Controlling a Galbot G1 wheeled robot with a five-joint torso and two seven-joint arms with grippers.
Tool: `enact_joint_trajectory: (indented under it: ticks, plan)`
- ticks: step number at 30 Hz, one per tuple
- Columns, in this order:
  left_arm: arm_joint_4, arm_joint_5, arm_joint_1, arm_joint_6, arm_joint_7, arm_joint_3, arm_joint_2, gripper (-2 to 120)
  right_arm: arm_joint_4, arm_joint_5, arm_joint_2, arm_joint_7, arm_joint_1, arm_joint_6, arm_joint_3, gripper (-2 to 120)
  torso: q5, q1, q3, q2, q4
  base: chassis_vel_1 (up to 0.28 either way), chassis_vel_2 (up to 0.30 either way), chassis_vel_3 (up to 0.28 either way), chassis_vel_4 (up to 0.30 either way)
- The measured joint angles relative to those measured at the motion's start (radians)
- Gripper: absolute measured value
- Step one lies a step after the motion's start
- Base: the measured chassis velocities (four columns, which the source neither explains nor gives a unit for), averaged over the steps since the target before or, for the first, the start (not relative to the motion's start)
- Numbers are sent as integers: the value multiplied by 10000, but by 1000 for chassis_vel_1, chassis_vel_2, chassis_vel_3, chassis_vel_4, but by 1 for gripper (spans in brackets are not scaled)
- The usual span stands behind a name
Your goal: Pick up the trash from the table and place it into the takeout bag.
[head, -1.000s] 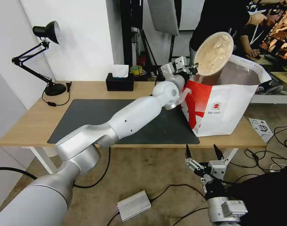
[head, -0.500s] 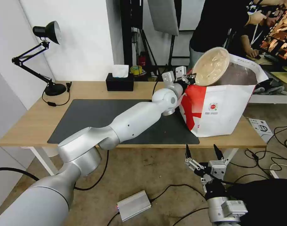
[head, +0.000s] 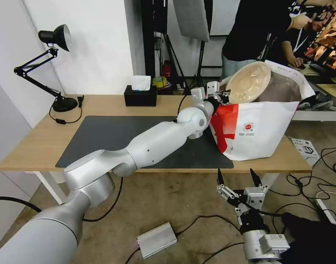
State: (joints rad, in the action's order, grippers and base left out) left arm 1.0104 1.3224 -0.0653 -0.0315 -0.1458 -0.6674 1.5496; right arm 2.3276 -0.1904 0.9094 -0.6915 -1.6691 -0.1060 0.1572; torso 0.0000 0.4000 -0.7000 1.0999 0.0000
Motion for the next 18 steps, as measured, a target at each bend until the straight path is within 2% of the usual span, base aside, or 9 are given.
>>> enact_joint_trajectory:
  ticks: [3,4,5,8,10,11,14,17,18]
  plan:
    - [55,-125,0,-59,4,-28,-3,1,0,0,0,0,0,0,-1,100,0,0,0,0,-1,0,0,0,0]
    - [58,-191,-11,-89,-1,-40,-2,5,0,0,0,0,0,0,0,100,0,0,0,0,-1,0,0,0,0]
    - [58,-191,-11,-89,-1,-40,-2,5,0,0,0,0,0,0,0,100,0,0,0,0,-1,0,0,0,0]
    - [71,-256,-101,-152,-8,-39,1,19,0,0,0,0,0,0,0,100,0,0,0,0,-1,0,0,0,0]
    - [81,-264,-124,-163,-12,-37,1,21,0,0,0,0,0,0,0,100,0,0,0,0,-1,0,0,0,0]
    - [90,-299,-146,-182,-14,-50,-7,28,0,0,0,0,0,0,-1,100,0,0,0,0,-1,0,0,0,0]
    - [110,-333,-157,-202,-17,-69,-25,35,0,0,0,0,0,0,0,100,0,0,0,0,-1,0,0,0,0]
    - [214,-345,-157,-208,-36,-78,-84,50,0,0,0,0,0,0,0,100,0,0,0,0,-1,0,0,0,0]
    - [214,-345,-157,-208,-36,-78,-84,50,0,0,0,0,0,0,0,100,0,0,0,0,-1,0,0,0,0]
